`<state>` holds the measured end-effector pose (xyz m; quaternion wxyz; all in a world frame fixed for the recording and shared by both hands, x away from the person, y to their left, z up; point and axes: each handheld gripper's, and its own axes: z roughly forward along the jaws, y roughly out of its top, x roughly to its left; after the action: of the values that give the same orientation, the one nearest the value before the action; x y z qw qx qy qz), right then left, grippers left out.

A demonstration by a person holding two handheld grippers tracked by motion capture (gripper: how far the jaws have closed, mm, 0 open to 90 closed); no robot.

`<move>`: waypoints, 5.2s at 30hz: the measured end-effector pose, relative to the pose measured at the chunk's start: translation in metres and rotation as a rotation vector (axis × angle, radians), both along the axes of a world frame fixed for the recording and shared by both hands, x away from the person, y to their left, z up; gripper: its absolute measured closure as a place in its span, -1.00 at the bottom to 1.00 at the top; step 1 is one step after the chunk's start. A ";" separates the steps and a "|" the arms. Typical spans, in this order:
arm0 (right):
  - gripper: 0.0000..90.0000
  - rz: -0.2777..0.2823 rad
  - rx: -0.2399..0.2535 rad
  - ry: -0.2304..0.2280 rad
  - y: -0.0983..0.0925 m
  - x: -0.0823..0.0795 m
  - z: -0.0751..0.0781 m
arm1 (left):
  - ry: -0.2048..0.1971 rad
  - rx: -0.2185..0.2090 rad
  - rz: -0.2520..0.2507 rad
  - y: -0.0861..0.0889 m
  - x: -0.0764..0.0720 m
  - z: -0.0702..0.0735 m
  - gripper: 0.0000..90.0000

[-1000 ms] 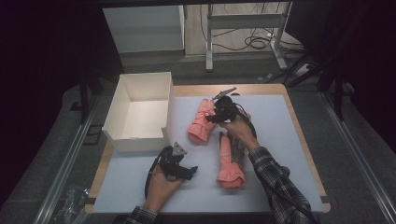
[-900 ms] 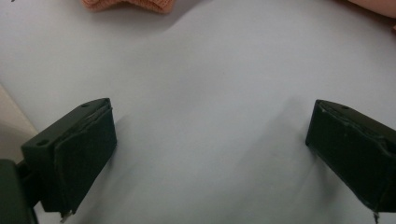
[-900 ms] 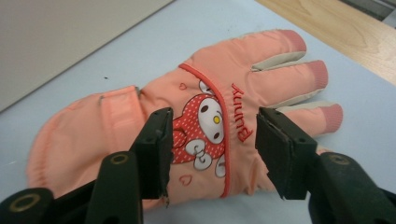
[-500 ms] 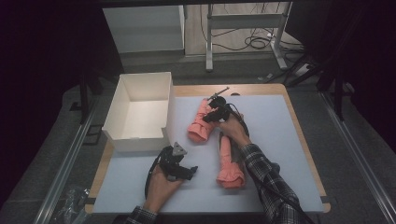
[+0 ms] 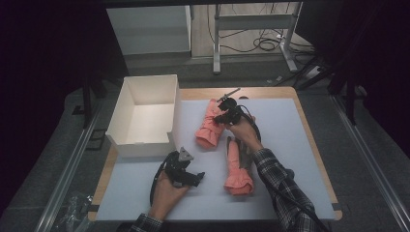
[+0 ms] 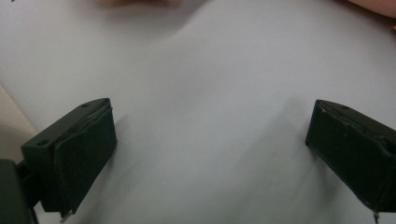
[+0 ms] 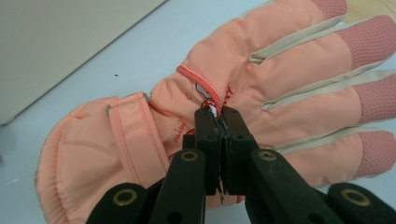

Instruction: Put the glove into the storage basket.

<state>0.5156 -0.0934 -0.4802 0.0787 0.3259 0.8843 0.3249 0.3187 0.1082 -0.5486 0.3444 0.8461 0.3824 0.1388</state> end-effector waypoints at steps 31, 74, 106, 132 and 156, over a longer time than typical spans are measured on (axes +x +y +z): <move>0.91 0.200 0.100 0.005 -0.024 -0.063 0.074 | -0.002 -0.004 0.002 0.000 0.000 0.000 -0.96; 0.90 0.274 -0.049 0.049 -0.099 -0.139 0.036 | 0.000 -0.008 0.006 -0.001 0.000 0.000 -0.96; 0.59 0.132 0.043 -0.053 -0.155 -0.162 0.026 | 0.002 -0.004 0.006 0.000 0.000 0.000 -0.96; 0.97 0.176 0.084 -0.009 -0.146 -0.198 -0.044 | 0.003 -0.005 0.005 0.000 -0.001 0.000 -0.96; 0.93 0.182 0.095 -0.021 -0.109 -0.194 -0.047 | 0.003 -0.001 0.004 0.000 0.000 0.000 -0.96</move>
<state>0.3213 -0.2025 -0.5273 0.0428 0.2443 0.8930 0.3755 0.3182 0.1080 -0.5486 0.3442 0.8454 0.3846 0.1378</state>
